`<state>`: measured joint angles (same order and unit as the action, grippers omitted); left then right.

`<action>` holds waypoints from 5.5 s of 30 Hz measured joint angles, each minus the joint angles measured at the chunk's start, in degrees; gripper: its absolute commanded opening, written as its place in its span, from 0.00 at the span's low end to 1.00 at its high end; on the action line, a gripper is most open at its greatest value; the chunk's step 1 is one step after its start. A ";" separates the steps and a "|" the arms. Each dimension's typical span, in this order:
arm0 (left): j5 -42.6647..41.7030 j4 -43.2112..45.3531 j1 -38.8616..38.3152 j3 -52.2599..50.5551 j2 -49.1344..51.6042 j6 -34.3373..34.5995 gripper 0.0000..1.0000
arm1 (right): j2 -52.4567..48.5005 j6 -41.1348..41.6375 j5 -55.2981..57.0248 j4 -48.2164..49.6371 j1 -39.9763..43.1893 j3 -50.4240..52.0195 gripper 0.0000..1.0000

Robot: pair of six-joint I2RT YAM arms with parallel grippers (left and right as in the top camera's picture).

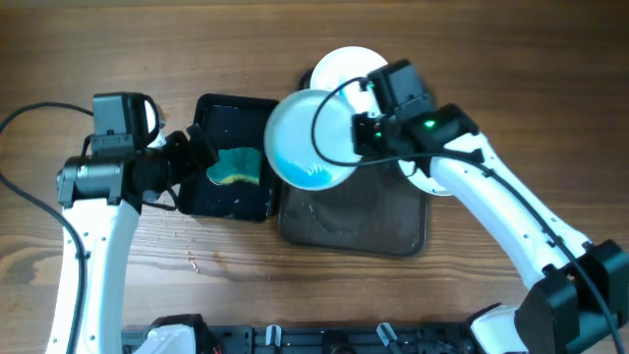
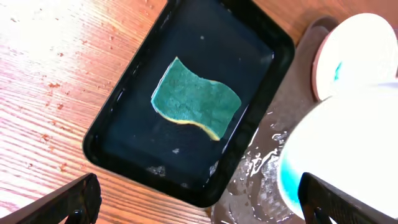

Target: Clean dirty plates on tray and stack at the side

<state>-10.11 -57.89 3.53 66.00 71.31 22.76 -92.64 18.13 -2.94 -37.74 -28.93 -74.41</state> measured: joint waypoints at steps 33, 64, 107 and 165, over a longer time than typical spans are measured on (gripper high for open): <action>-0.28 -4.72 0.00 0.00 -14.19 0.00 1.00 | -7.61 -65.59 51.43 59.08 -27.36 -0.11 0.04; -0.28 -2.56 0.00 0.02 -11.23 0.00 1.00 | 13.20 11.26 -8.00 -11.06 55.60 -1.11 0.04; -0.28 -3.41 0.00 0.02 -10.16 0.00 1.00 | 1.90 -6.64 -16.68 -4.66 41.86 19.80 0.04; 1.64 -0.44 -24.55 13.79 26.49 -2.23 0.04 | -11.19 -5.49 -11.02 -0.74 13.81 15.65 0.04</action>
<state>-8.47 -58.33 -21.02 79.79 97.80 20.53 -103.83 12.64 -13.96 -38.48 -15.11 -58.76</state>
